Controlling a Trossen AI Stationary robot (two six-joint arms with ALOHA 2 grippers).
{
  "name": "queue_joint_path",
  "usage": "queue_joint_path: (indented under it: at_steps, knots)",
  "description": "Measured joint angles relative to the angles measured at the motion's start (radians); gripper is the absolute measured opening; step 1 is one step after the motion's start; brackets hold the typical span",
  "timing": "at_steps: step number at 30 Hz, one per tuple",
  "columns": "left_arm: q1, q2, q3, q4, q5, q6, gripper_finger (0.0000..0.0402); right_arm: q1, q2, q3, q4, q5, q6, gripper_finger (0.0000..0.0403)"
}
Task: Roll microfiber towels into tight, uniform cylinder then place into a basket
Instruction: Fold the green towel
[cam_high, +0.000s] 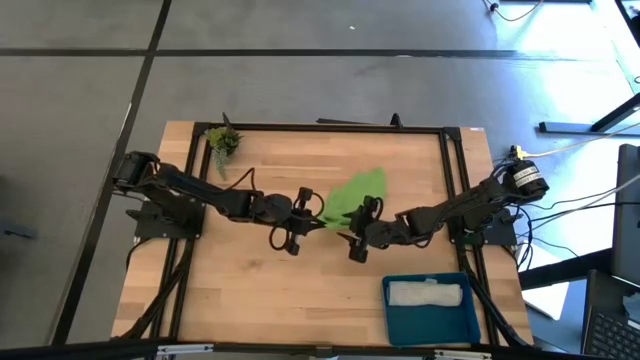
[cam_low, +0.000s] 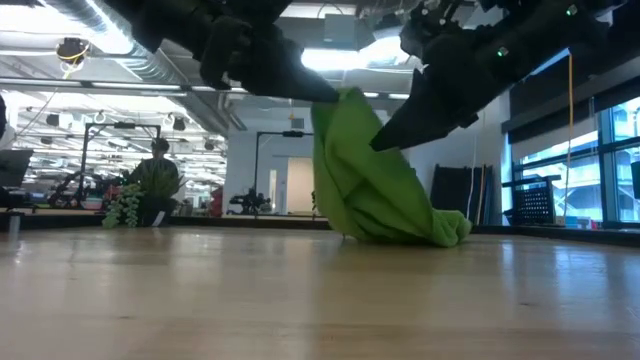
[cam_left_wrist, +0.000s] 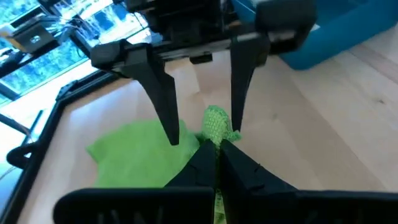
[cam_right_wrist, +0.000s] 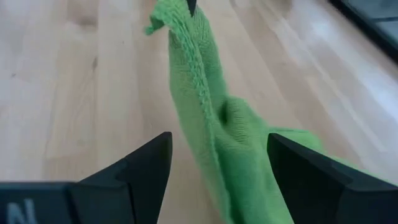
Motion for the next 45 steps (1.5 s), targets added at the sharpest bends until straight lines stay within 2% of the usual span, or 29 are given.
queue_joint_path:
  at_steps: [5,9,16,28,38,45]
  knots:
    - [0.009,0.000,0.083,-0.058,-0.001,0.004,0.0000,0.000,0.000,0.000,-0.001,0.074,0.012,0.0262]
    - [0.014,0.000,0.166,-0.189,-0.021,0.027,0.0000,0.005,0.000,0.001,-0.023,0.163,0.058,0.0243]
    - [0.016,0.000,0.281,-0.369,-0.143,0.030,0.0000,0.036,0.000,0.001,-0.024,0.192,0.066,0.0198]
    - [0.016,0.000,0.464,-0.566,-0.202,0.054,0.0000,0.061,0.000,0.001,-0.044,0.363,0.275,0.0142]
    - [0.016,0.000,0.670,-0.852,-0.268,0.056,0.0000,0.060,0.000,0.001,-0.050,0.411,0.297,0.0110]
    - [0.016,0.000,0.780,-1.013,-0.272,0.056,0.0000,0.060,0.001,0.001,-0.050,0.425,0.299,0.0094]
